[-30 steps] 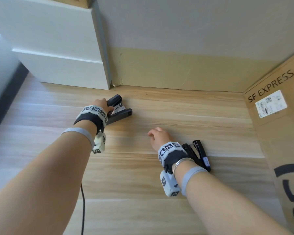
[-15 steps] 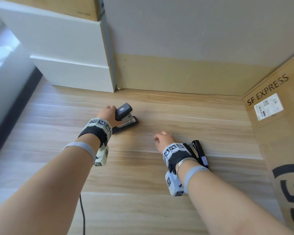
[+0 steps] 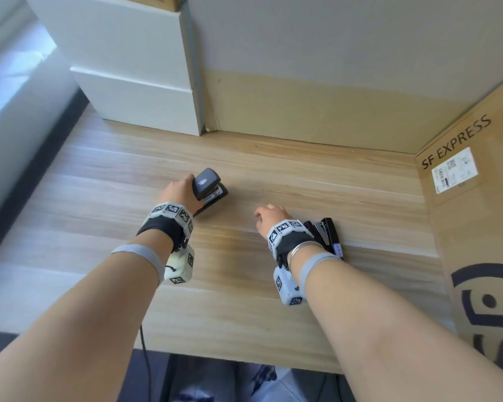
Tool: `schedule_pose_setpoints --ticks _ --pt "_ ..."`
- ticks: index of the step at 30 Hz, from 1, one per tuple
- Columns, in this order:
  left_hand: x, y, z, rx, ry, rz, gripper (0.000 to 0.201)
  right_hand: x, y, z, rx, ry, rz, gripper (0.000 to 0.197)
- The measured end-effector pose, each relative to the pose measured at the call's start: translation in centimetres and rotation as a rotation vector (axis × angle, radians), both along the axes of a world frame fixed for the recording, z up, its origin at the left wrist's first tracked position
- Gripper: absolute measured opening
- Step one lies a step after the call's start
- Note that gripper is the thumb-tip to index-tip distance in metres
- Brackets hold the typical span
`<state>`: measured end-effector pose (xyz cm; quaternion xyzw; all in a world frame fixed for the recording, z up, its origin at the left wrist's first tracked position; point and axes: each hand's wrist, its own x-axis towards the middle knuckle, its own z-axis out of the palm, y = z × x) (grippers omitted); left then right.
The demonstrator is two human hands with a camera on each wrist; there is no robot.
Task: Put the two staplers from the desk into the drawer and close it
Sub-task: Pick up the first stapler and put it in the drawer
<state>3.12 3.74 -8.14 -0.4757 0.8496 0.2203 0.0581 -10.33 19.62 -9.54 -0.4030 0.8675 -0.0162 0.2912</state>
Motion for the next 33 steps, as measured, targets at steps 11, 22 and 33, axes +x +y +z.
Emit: schedule_pose_setpoints --ticks 11,22,33 --pt "14.4 4.3 3.2 0.001 0.008 0.294 0.037 8.8 -0.9 0.3 -0.017 0.017 0.178 0.036" --pt "32.2 7.9 3.7 -0.035 0.003 0.612 0.025 21.4 -4.1 -2.1 -0.09 0.037 0.255 0.039" --pt "44.5 12.7 -2.7 0.068 -0.013 0.899 0.032 32.0 -5.3 -6.2 -0.109 0.112 0.236 0.06"
